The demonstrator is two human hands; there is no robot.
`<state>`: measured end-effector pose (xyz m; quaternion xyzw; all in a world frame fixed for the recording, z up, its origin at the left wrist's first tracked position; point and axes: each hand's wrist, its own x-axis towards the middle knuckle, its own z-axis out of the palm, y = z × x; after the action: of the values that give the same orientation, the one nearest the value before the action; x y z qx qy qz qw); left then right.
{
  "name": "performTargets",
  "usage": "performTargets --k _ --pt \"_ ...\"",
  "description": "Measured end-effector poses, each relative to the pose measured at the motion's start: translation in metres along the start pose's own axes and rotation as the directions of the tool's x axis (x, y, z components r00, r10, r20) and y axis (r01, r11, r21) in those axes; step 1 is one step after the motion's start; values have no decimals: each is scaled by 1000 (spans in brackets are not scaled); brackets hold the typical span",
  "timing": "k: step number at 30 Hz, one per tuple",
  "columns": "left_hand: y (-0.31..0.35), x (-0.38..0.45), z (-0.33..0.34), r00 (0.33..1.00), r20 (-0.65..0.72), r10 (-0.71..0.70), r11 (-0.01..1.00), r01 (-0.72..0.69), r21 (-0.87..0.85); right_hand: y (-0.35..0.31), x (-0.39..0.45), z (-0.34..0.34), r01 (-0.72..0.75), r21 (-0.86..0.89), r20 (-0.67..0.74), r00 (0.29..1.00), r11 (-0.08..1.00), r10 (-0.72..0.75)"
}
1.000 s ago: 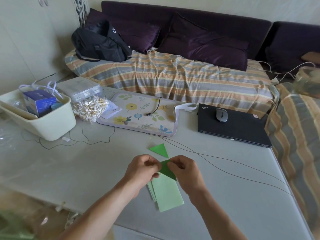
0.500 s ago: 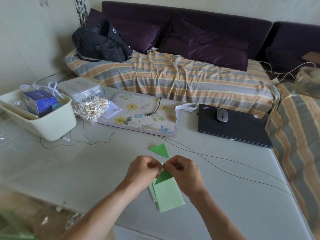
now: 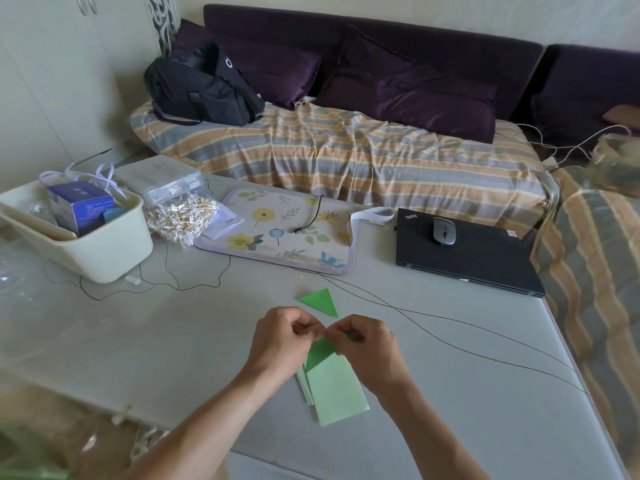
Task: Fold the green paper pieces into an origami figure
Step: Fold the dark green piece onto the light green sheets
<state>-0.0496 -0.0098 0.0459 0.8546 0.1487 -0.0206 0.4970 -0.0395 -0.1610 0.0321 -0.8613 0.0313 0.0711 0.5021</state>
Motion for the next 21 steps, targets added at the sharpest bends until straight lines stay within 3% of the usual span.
performTargets --k 21 --pt "-4 4 0 995 -100 -14 999 18 42 -1 0 -6 -72 44 -38 997 996 73"
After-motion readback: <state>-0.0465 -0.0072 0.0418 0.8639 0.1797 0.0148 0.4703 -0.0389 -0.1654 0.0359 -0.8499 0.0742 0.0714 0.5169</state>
